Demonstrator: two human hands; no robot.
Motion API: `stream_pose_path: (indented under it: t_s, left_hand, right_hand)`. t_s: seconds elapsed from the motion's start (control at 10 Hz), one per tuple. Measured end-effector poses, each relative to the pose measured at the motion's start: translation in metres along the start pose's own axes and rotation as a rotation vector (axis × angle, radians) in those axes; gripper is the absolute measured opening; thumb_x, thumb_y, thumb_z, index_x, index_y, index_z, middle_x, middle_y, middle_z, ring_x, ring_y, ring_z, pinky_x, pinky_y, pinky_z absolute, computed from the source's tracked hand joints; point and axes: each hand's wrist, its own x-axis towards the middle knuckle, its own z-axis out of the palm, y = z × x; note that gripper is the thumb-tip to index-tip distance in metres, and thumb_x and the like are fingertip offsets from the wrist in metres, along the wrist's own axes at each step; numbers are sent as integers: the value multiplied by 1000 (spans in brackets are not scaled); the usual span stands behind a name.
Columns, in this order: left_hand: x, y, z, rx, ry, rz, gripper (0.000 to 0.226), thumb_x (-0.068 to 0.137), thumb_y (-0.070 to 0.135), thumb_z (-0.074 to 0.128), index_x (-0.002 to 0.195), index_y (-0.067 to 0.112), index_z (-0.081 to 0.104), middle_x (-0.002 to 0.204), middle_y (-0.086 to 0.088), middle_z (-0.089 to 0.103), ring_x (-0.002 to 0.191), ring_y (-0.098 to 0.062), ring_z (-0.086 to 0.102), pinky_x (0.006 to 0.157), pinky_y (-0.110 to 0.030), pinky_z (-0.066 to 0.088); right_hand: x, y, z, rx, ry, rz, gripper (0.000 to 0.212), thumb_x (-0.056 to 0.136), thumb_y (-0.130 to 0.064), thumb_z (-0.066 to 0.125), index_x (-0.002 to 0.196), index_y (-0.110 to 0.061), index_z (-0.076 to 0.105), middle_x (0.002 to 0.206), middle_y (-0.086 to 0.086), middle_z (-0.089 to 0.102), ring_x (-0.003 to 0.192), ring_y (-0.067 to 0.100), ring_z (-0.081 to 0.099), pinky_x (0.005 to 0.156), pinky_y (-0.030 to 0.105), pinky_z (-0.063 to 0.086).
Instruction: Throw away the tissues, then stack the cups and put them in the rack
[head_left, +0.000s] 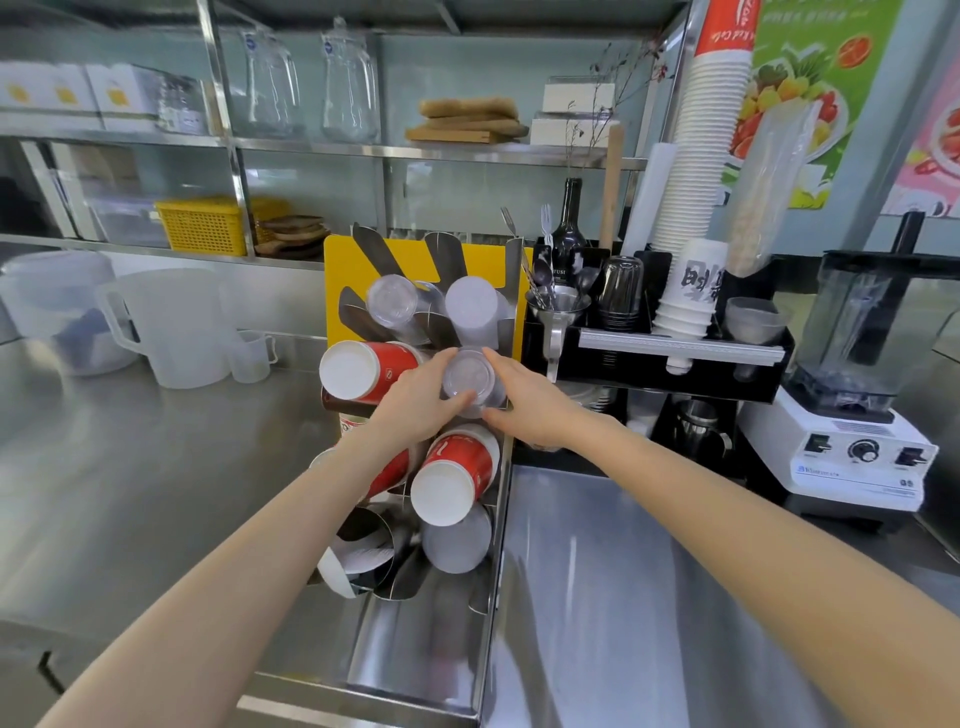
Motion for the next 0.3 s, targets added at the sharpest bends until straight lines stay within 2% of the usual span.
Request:
stream_pose_path:
  t_s: [0.1, 0.2, 0.3]
  left_hand:
    - [3, 5, -12, 115, -76, 23, 54, 92, 28, 47, 139, 8, 30, 142, -16, 45, 129, -31, 44, 106, -39, 35]
    - [8, 10, -20, 160, -80, 44, 55, 93, 29, 45, 139, 5, 29, 145, -17, 40, 133, -31, 38, 108, -39, 32]
    - [18, 16, -32, 231, -60, 51, 60, 93, 35, 44, 142, 7, 24, 150, -14, 33, 136, -30, 33, 110, -44, 32]
  right_hand:
    - [-1, 0, -4, -74, -28, 3, 72, 86, -22, 55, 143, -13, 11, 153, 9, 21, 138, 27, 28, 111, 43, 30]
    - [1, 3, -12, -155, -42, 47, 75, 87, -28, 54, 143, -12, 7, 155, 7, 14, 142, 25, 19, 115, 47, 21]
    - [2, 7, -29, -322, -47, 112, 75, 88, -37, 50, 143, -18, 4, 157, 4, 6, 144, 25, 8, 115, 55, 7]
